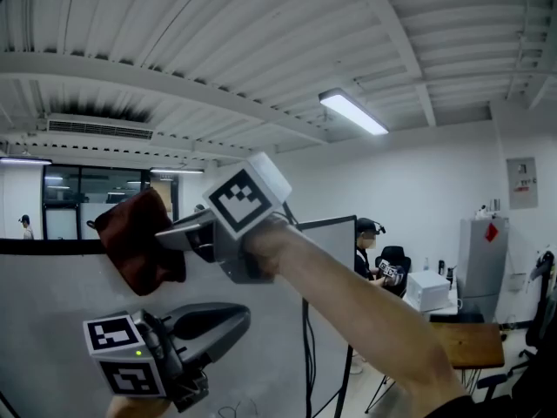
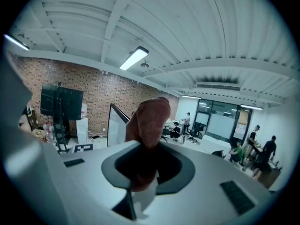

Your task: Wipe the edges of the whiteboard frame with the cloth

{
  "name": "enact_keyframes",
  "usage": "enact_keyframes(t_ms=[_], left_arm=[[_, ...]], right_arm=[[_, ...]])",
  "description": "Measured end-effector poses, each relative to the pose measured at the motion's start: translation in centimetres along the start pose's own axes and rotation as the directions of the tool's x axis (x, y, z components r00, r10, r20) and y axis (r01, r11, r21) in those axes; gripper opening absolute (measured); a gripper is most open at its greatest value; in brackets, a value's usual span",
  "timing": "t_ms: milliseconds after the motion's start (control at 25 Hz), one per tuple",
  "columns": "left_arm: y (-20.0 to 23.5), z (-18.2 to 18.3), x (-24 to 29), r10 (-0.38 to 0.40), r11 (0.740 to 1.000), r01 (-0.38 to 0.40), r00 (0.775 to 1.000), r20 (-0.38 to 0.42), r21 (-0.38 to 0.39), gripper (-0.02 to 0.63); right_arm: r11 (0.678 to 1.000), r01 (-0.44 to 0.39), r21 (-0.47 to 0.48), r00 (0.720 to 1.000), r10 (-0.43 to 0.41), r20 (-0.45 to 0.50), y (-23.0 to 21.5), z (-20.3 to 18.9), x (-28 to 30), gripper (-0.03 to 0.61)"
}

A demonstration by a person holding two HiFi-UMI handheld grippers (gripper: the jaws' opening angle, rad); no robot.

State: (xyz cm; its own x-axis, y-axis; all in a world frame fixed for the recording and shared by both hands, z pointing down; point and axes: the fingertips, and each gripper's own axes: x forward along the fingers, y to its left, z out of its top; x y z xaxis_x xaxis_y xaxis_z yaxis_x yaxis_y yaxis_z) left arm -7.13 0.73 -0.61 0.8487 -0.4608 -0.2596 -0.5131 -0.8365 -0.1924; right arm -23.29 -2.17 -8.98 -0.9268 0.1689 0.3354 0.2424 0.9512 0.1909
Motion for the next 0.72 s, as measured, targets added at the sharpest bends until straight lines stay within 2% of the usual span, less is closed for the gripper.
enact_keyframes(t_ms=[80,200,360,480,720], left_arm=[[0.1,0.1,0.1,-0.001,1.000,0.001,1.000,-0.004,0.004,-0.011],[0.0,0.0,0.3,-0.014,1.000,0.014,1.000,-0.009,0.011,-0.011],[0.2,-0.3,0.1,-0.026,1.000,0.027,0.999,-0.024,0.016,-0.011],[0.2,0.0,0.0,-0.065,0.998,0.065,0.998,-0.007,-0.006,-0.011],[0.1,0.2,-0.2,-0.145,0.989,0.145,0.989,-0.003,-0.036,-0.011]], right_arm=[[1.000,-0.010,0.001,1.000,0.010,0.015,0.1,0.5,0.6,0.071],[0.999,0.028,-0.034,1.000,-0.028,-0.005,-0.1,0.5,0.3,0.071],[0.998,0.059,-0.019,0.998,-0.059,-0.011,-1.0,0.3,-0.4,0.071],[0.994,0.111,-0.018,0.994,-0.111,-0.017,-2.2,0.5,-0.9,0.071],[0.980,0.171,0.102,0.985,-0.173,0.006,-5.1,-0.4,-2.4,0.072]])
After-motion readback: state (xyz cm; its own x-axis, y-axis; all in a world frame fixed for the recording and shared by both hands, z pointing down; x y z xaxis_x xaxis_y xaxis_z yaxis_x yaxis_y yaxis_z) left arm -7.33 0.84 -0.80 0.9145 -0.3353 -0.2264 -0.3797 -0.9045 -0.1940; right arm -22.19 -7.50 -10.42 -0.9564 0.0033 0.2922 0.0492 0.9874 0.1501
